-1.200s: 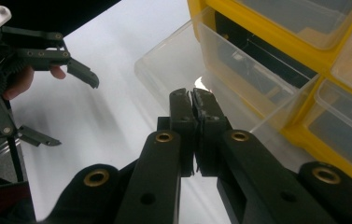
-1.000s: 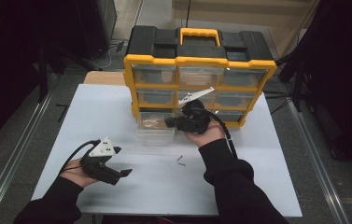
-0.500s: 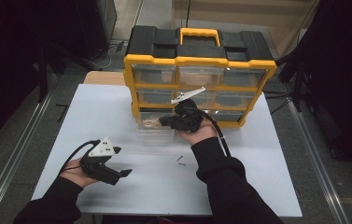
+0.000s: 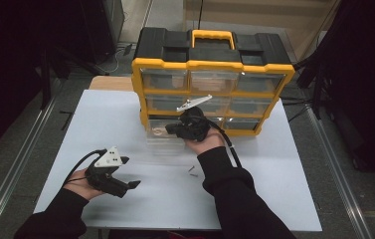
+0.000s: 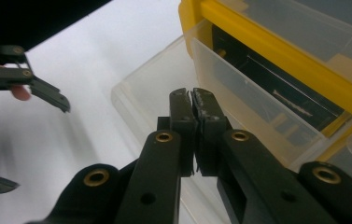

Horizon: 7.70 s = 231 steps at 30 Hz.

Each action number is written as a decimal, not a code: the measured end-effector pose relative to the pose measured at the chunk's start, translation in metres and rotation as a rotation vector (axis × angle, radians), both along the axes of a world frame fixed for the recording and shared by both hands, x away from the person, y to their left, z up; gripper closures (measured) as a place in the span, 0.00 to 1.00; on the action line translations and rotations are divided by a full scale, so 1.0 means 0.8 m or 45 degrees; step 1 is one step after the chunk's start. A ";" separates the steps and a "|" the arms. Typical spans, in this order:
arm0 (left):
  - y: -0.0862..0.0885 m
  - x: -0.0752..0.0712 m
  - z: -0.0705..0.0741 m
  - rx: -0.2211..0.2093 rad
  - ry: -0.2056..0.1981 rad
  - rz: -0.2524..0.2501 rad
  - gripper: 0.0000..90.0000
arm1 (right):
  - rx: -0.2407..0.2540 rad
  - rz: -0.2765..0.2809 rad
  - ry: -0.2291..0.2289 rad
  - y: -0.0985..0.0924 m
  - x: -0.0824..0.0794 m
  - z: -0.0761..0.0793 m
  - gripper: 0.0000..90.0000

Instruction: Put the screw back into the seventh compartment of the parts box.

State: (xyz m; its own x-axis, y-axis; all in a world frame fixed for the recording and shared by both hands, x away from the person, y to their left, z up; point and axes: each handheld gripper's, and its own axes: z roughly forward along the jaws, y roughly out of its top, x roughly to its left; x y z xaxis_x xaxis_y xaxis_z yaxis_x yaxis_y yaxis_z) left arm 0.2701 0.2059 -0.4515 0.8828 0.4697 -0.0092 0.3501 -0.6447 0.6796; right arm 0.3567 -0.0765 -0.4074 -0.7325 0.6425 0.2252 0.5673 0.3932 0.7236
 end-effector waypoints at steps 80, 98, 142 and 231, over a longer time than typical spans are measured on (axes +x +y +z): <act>0.003 -0.001 -0.001 -0.005 -0.001 0.000 0.16 | 0.109 0.225 -0.107 -0.049 -0.059 -0.008 0.27; 0.002 -0.002 -0.001 -0.001 0.001 -0.001 0.16 | 0.091 0.173 -0.130 -0.081 -0.079 -0.018 0.30; 0.003 -0.002 0.000 -0.002 0.003 -0.002 0.16 | 0.063 0.150 -0.096 -0.110 -0.111 -0.067 0.32; 0.003 -0.002 0.000 0.000 0.002 -0.003 0.16 | -0.157 0.149 0.191 -0.073 -0.087 -0.120 0.99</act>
